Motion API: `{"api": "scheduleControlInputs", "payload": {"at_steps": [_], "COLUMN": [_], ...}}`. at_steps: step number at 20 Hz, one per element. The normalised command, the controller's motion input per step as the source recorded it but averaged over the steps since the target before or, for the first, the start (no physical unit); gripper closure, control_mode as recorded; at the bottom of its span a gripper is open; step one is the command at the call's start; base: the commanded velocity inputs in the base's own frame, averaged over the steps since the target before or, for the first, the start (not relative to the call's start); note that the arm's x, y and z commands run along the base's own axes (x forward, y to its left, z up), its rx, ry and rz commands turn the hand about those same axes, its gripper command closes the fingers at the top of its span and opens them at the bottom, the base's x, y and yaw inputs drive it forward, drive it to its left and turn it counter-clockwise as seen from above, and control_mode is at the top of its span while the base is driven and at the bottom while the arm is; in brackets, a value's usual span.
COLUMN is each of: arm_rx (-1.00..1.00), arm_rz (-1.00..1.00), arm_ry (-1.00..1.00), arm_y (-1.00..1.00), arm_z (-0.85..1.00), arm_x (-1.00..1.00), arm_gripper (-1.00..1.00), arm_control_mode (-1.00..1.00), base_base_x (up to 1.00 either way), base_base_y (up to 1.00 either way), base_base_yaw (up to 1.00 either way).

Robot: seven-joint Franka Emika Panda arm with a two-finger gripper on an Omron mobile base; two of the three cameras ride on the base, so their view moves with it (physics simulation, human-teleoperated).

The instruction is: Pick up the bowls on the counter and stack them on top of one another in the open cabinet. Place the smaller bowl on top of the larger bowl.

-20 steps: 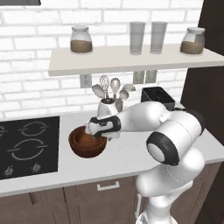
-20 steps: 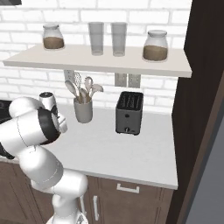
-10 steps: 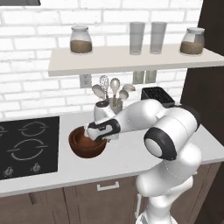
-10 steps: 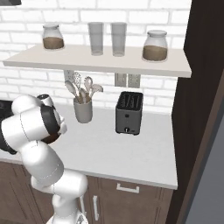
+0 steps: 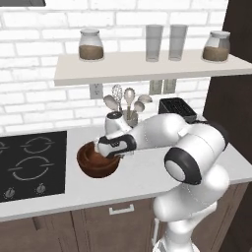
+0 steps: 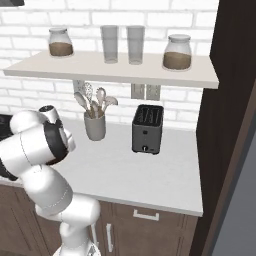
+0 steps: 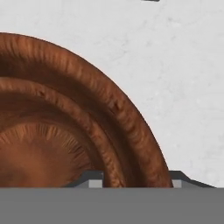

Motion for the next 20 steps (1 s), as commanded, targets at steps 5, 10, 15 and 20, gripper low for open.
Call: {"api": "scheduleControlInputs", "payload": {"at_steps": [5, 10, 15, 20], "arm_rx": [0.01, 0.06, 0.09, 0.12], "arm_rz": [-0.04, -0.09, -0.09, -0.07], "arm_ry": [-0.18, -0.15, -0.06, -0.06], "arm_y": [-0.14, -0.30, -0.28, -0.32], "arm_z": [0.94, 1.00, 1.00, 1.00], "arm_x": [-0.61, -0.58, -0.46, -0.42], "arm_gripper": [1.00, 1.00, 1.00, 1.00], "arm_control_mode": [-1.00, -1.00, -1.00, -1.00], "base_base_x": [0.00, 0.00, 0.00, 0.00], "base_base_y": [0.00, 0.00, 0.00, 0.00], "base_base_yaw": [0.00, 0.00, 0.00, 0.00]}}
